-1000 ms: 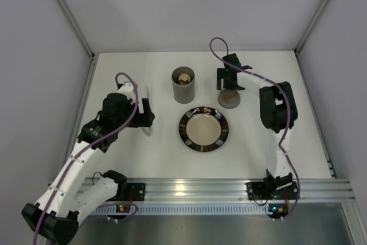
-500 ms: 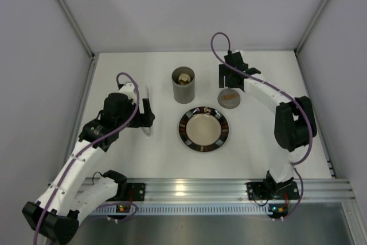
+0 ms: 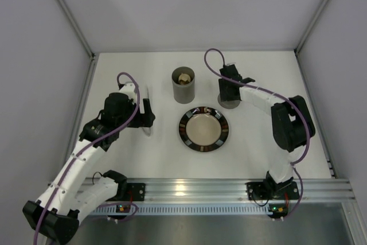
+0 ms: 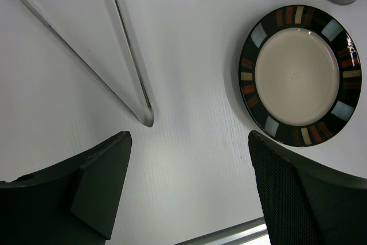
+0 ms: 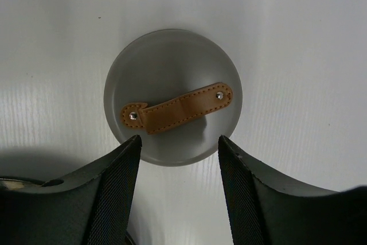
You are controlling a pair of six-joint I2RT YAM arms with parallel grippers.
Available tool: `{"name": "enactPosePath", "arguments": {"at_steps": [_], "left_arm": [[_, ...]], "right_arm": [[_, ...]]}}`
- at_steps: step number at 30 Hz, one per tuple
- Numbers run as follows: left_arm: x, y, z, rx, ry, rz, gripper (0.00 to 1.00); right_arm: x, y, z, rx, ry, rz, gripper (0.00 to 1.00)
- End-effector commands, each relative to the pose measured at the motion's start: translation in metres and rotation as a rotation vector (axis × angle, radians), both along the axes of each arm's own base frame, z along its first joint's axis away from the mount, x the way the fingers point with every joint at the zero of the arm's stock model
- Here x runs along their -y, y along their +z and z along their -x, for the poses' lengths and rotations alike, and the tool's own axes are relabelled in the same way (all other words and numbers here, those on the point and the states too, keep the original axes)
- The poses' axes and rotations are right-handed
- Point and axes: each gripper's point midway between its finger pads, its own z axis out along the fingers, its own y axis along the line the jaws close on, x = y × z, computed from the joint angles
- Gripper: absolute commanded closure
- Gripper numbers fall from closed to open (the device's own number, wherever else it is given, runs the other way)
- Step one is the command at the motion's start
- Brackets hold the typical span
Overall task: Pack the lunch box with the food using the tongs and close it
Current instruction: Pick up the box lid from the center of the board.
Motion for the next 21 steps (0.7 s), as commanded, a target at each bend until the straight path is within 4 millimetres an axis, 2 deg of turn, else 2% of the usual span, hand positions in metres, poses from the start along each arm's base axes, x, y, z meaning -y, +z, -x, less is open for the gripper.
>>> {"name": "enactPosePath", "arguments": {"at_steps": [1,16,21], "left_arm": [[0.003,0.003,-0.004,0.03,-0.01,0.008,0.13],[0.003,0.003,-0.004,0.028,-0.01,0.007,0.13],[0.003,0.002,-0.005,0.027,-0.009,0.006,0.13]], "right_arm": [[-0.011,0.02,-0.029,0.105,0.009,-0.025,0.44],[-0.018,0.006,-0.042,0.064,0.019,-0.008,0.47],[-0.018,0.002,-0.043,0.056,0.014,-0.005,0.54]]}}
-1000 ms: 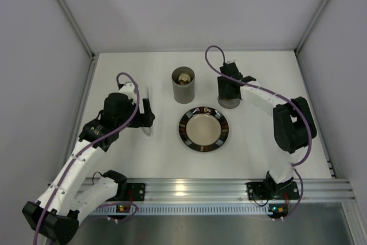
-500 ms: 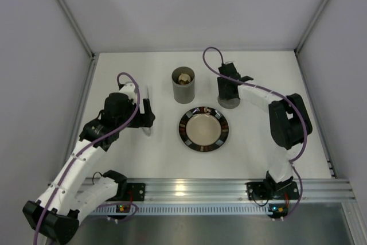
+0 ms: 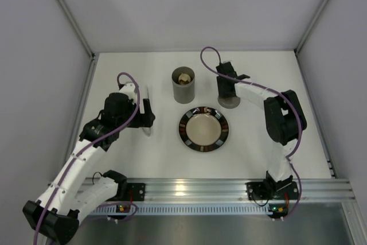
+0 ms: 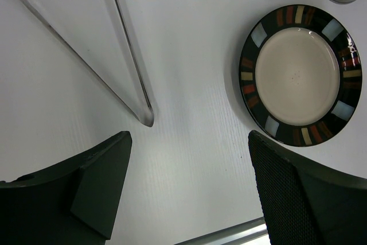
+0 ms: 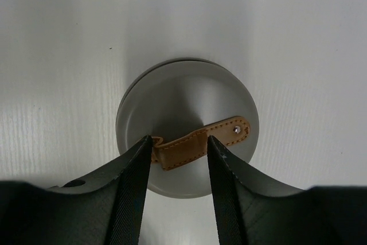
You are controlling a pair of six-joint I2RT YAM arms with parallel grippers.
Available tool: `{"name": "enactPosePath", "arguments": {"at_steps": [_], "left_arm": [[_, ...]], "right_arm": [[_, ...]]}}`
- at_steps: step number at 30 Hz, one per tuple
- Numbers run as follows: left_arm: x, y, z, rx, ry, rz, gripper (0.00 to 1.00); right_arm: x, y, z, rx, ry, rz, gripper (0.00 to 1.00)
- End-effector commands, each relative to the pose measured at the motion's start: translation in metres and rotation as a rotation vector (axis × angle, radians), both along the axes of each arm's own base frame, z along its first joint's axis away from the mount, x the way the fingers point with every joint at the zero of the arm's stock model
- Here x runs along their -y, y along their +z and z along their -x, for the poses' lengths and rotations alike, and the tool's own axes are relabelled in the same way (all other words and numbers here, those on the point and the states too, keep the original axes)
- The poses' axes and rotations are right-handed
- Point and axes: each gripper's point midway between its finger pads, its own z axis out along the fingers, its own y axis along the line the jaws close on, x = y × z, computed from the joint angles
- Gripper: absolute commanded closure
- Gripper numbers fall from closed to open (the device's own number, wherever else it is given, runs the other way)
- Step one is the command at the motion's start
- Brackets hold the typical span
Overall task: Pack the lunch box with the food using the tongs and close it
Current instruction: Pick up the box lid from the center of the board.
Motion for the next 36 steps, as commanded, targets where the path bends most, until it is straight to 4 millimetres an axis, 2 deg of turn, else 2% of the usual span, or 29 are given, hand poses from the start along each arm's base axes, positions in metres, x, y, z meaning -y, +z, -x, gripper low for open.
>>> {"name": "enactPosePath", "arguments": {"at_steps": [1,6,21,25,27,33,36], "left_arm": [[0.003,0.003,-0.005,0.029,-0.009,0.006,0.13],[0.003,0.002,-0.005,0.024,-0.011,0.005,0.13],[0.003,0.002,-0.004,0.025,-0.012,0.007,0.13],[0.003,0.002,-0.005,0.024,-0.012,0.006,0.13],[0.003,0.002,-0.005,0.026,-0.011,0.006,0.13],[0.003,0.001,-0.005,0.021,-0.012,0.005,0.13],[0.003,0.001,-0.005,0.021,-0.012,0.005,0.13]], "right_arm": [[-0.006,0.013,-0.016,0.053,-0.002,-0.013,0.57],[-0.004,0.008,-0.011,0.039,-0.016,-0.019,0.66],[-0.005,-0.009,-0.003,-0.036,-0.025,-0.122,0.7],[-0.003,-0.012,-0.002,-0.049,-0.031,-0.138,0.75],[-0.003,-0.014,0.0,-0.061,-0.034,-0.148,0.83],[-0.002,-0.004,0.003,-0.053,-0.045,-0.164,1.0],[0.002,0.012,0.002,-0.021,-0.055,-0.165,1.0]]}}
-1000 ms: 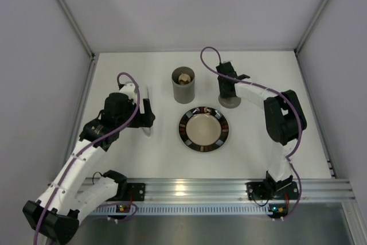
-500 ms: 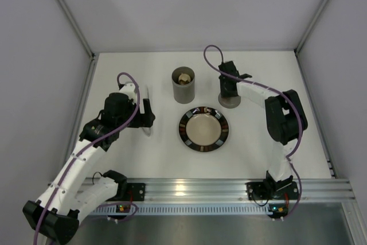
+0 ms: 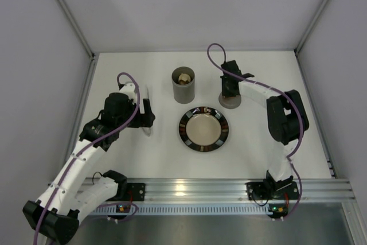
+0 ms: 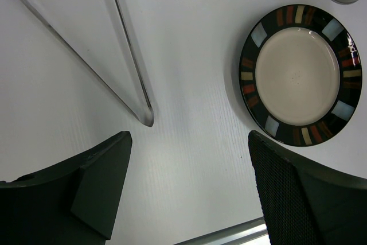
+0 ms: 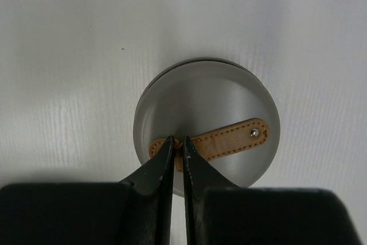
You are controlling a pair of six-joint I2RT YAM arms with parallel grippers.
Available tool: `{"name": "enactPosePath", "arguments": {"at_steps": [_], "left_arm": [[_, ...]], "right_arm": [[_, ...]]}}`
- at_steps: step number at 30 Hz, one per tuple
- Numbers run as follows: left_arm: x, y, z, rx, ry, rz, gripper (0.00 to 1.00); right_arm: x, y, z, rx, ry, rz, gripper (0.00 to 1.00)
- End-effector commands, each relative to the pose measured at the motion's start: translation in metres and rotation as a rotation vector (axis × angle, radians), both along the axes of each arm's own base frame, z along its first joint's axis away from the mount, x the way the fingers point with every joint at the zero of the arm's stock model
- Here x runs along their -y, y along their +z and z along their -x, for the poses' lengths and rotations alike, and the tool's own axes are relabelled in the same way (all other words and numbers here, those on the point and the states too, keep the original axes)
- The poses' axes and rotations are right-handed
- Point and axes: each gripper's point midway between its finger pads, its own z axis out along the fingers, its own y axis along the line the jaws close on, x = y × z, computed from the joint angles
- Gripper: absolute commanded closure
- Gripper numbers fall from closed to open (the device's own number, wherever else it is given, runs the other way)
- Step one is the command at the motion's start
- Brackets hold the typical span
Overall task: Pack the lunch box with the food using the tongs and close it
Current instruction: Pick up the box lid from the center of the board.
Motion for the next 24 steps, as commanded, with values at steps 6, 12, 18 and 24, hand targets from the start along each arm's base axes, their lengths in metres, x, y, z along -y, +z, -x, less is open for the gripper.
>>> {"name": "enactPosePath", "arguments": {"at_steps": [6,12,18,24], "left_arm": [[0.003,0.001,-0.005,0.021,-0.012,0.004,0.13],[0.003,0.0,-0.005,0.02,-0.011,0.004,0.13],[0.003,0.0,-0.005,0.016,-0.011,0.004,0.13],[0.003,0.0,-0.005,0.016,-0.011,0.004,0.13]], "right_arm": [[0.005,0.047,0.001,0.063,-0.023,-0.029,1.0],[0.005,0.065,0.0,0.092,-0.026,-0.016,1.0],[-0.004,0.086,-0.001,0.131,-0.015,0.002,1.0],[-0.01,0.106,-0.004,0.17,-0.013,0.016,1.0]]}}
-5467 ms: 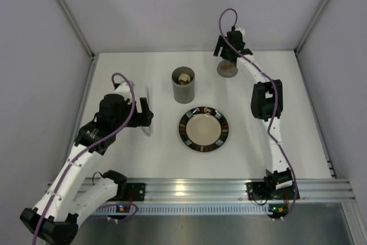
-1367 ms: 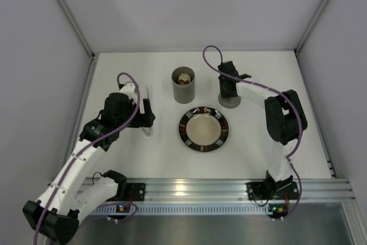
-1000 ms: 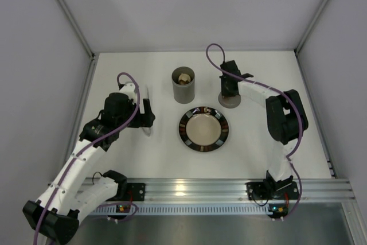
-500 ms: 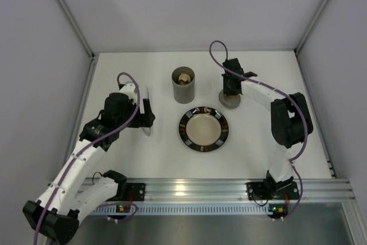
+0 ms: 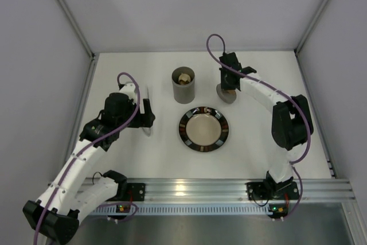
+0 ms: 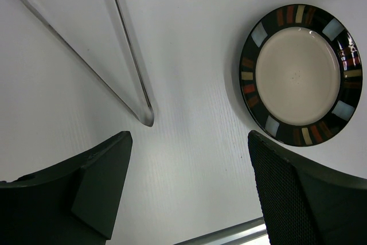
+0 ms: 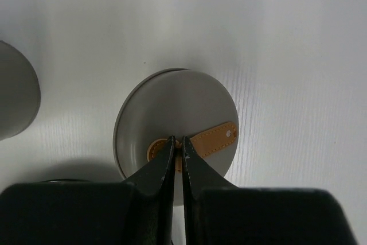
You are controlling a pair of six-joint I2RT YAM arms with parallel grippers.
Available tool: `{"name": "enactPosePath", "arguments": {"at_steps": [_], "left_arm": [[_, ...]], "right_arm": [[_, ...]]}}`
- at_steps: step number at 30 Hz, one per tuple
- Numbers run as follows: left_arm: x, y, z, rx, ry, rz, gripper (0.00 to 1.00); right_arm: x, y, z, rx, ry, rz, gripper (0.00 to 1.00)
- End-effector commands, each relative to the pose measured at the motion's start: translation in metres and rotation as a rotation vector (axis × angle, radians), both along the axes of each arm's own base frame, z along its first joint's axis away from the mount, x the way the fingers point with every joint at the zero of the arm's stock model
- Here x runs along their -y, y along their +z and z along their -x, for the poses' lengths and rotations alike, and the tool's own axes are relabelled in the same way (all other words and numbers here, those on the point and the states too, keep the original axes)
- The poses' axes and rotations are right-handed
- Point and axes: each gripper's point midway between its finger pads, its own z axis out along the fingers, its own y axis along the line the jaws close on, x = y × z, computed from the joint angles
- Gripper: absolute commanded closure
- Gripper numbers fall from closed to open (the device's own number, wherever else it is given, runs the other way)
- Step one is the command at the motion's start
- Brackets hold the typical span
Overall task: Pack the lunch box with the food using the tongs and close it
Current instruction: Pick up the box lid from the center of the board, then close the box lid on the packing box.
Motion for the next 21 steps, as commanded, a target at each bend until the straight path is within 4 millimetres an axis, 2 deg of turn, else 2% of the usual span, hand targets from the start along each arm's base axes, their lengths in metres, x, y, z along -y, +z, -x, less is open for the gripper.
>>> {"name": "enactPosePath", "arguments": {"at_steps": [1,6,10,13,14,16,17,18,19,21], "left_arm": [[0.003,0.0,-0.005,0.018,-0.011,0.003,0.13],[0.003,0.0,-0.004,0.016,-0.011,0.003,0.13],[0.003,-0.001,-0.005,0.013,-0.011,0.003,0.13],[0.003,-0.002,-0.005,0.012,-0.011,0.002,0.13],[0.003,-0.002,-0.005,0.01,-0.011,0.002,0.13],[0.003,-0.002,-0.005,0.009,-0.011,0.0,0.13],[0.003,-0.003,-0.005,0.007,-0.011,0.0,0.13],[0.003,-0.003,-0.005,0.008,-0.009,0.0,0.13],[0.003,-0.003,-0.005,0.008,-0.009,0.0,0.13],[0.003,-0.003,-0.005,0.008,-0.008,-0.001,0.13]], "right_arm": [[-0.006,0.049,-0.003,0.095,-0.001,-0.001,1.0],[-0.012,0.058,-0.002,0.109,0.005,0.021,1.0],[-0.019,0.074,-0.001,0.139,0.008,0.033,1.0],[-0.027,0.091,-0.001,0.161,0.025,0.036,1.0],[-0.031,0.106,-0.005,0.189,0.024,0.033,1.0],[-0.039,0.113,-0.004,0.189,0.043,0.05,1.0],[-0.044,0.131,-0.008,0.224,0.042,0.036,1.0],[-0.049,0.134,-0.01,0.227,0.048,0.04,1.0],[-0.055,0.149,-0.009,0.247,0.057,0.032,1.0],[-0.06,0.161,-0.01,0.265,0.058,0.04,1.0]]}}
